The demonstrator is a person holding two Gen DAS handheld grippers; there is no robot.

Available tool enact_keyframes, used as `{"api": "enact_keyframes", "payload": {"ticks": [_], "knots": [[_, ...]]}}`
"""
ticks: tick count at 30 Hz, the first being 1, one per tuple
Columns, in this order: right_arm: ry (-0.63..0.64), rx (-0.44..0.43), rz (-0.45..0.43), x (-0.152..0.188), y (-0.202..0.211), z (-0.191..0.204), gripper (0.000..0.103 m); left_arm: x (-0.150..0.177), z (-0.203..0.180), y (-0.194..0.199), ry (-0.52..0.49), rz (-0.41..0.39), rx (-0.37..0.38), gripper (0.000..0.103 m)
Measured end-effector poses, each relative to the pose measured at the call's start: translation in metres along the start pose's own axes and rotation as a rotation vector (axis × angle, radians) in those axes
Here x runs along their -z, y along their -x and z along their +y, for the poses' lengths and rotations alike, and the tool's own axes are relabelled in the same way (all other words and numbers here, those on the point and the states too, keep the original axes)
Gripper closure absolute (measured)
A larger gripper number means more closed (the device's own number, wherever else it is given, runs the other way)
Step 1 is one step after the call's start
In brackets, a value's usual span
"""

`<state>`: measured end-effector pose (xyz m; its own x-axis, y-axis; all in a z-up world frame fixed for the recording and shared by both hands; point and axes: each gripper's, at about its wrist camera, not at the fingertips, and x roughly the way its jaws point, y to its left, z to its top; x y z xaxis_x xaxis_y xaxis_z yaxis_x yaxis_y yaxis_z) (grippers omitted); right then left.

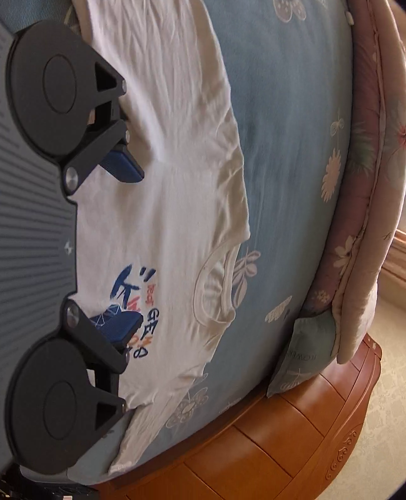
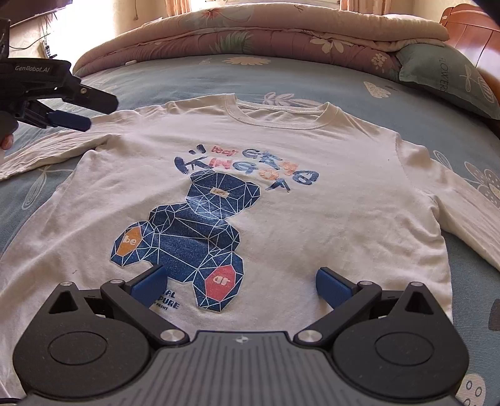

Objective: Fold clothes

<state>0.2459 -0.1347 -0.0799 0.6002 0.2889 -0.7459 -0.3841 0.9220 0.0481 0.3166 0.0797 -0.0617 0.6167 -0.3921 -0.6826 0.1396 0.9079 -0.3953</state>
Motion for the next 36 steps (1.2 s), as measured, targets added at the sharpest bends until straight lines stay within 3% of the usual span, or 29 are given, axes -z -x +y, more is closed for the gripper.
{"api": "enact_keyframes", "payload": {"ticks": [1, 3, 8, 11, 14, 19, 24, 28, 32, 36], "knots": [[0.0, -0.001, 0.003, 0.0, 0.0, 0.0, 0.0, 0.001, -0.003, -0.013, 0.01, 0.022, 0.012, 0.014], [-0.002, -0.004, 0.01, 0.0, 0.001, -0.001, 0.0, 0.003, 0.002, -0.033, 0.009, 0.037, -0.067, 0.014], [-0.017, -0.018, 0.02, -0.002, 0.002, -0.004, 0.0, -0.012, 0.019, -0.052, -0.041, -0.02, -0.167, 0.015], [-0.012, -0.012, 0.02, -0.002, 0.001, -0.003, 0.0, -0.019, 0.018, -0.063, -0.11, -0.015, -0.29, 0.015], [-0.005, -0.005, 0.021, -0.002, 0.0, -0.002, 0.0, -0.023, 0.016, -0.053, -0.092, -0.016, -0.292, 0.015], [-0.012, -0.007, 0.023, -0.002, 0.001, -0.002, 0.0, -0.006, -0.01, -0.001, -0.136, -0.056, -0.208, 0.014], [-0.002, 0.004, 0.019, 0.0, 0.001, 0.0, 0.0, 0.043, -0.037, 0.028, -0.238, 0.015, -0.095, 0.011], [0.002, 0.01, 0.013, 0.001, 0.001, 0.001, 0.0, 0.08, -0.03, 0.02, -0.257, 0.11, -0.148, 0.011], [0.008, 0.018, 0.006, 0.001, 0.0, 0.002, 0.0, 0.086, -0.041, 0.033, -0.367, 0.043, -0.199, 0.011], [0.015, 0.022, -0.002, 0.002, -0.001, 0.003, 0.0, 0.07, -0.056, 0.03, -0.403, -0.029, -0.156, 0.004]]}}
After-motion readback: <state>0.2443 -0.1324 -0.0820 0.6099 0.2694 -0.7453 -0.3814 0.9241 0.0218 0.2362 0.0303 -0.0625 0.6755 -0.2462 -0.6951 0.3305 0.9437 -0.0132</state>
